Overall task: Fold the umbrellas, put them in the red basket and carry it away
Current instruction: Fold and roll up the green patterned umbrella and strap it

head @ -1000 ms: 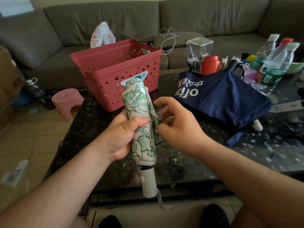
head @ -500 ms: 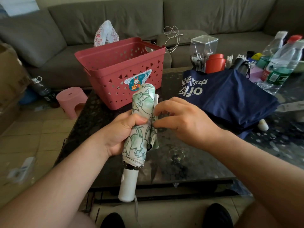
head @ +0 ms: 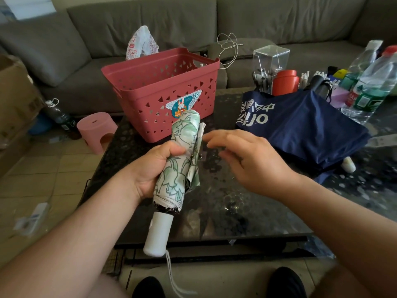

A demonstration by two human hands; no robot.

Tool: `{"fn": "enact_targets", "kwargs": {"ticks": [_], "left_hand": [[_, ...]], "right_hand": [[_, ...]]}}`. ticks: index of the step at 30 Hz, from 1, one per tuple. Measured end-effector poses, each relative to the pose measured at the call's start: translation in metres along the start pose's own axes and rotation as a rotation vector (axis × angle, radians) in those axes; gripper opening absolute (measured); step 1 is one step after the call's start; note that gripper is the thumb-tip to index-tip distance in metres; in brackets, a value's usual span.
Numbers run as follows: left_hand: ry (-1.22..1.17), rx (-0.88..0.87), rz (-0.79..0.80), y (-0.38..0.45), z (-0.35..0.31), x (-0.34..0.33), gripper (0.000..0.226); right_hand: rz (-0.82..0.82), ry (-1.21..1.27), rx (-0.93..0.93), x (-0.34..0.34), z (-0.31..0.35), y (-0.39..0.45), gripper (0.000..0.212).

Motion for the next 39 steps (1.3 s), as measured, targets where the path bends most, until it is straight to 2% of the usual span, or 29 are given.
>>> {"fn": "enact_targets", "kwargs": {"ticks": [2, 4, 9, 12, 14, 17, 23, 27, 31, 35, 39], "left_hand": [[0.014, -0.002, 0.004, 0.001, 0.003, -0.002, 0.047], [0.027, 0.004, 0.011, 0.001, 0.008, -0.005, 0.039], [-0.051, 0.03, 0.112, 0.0, 0.012, -0.013, 0.04], [-0.06, 0.029, 0.111, 0.0, 0.013, -0.011, 0.036], [-0.064, 0.046, 0.112, 0.0, 0.013, -0.011, 0.035], [-0.09, 0.084, 0.142, -0.001, 0.015, -0.014, 0.038], [-0.057, 0.105, 0.194, -0.003, 0.016, -0.012, 0.047], [0.131, 0.054, 0.127, -0.002, 0.016, -0.01, 0.057], [0.278, 0.023, 0.027, -0.005, 0.019, -0.012, 0.048], [0.188, -0.063, 0.036, -0.006, 0.019, -0.014, 0.057], [0.148, -0.042, 0.052, -0.009, 0.014, -0.013, 0.064]], "right_hand": [[-0.027, 0.041, -0.059, 0.003, -0.002, 0.002, 0.033], [-0.001, 0.041, -0.042, 0.001, 0.0, 0.003, 0.03], [0.093, 0.012, 0.029, -0.008, 0.006, 0.001, 0.02], [0.03, -0.005, 0.033, -0.007, 0.004, 0.002, 0.026], [-0.014, -0.051, 0.111, -0.009, 0.006, 0.001, 0.018], [0.014, -0.116, 0.195, -0.017, 0.007, -0.001, 0.013], [0.134, -0.167, 0.241, -0.02, 0.002, -0.002, 0.021], [0.156, -0.175, 0.238, -0.023, -0.001, -0.005, 0.021], [0.185, -0.197, 0.219, -0.03, -0.004, -0.011, 0.019], [0.174, -0.194, 0.2, -0.031, -0.004, -0.012, 0.018], [0.129, -0.179, 0.178, -0.025, -0.002, -0.009, 0.02]]}}
Point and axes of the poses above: each hand's wrist, its own y-axis towards the middle knuckle, its own x-axis out of the back of the hand, z = x × y, the point moved 4 cm from there along y, towards the middle knuckle, and after that the axes turned 7 degrees about -x, right-handed, at the moved point
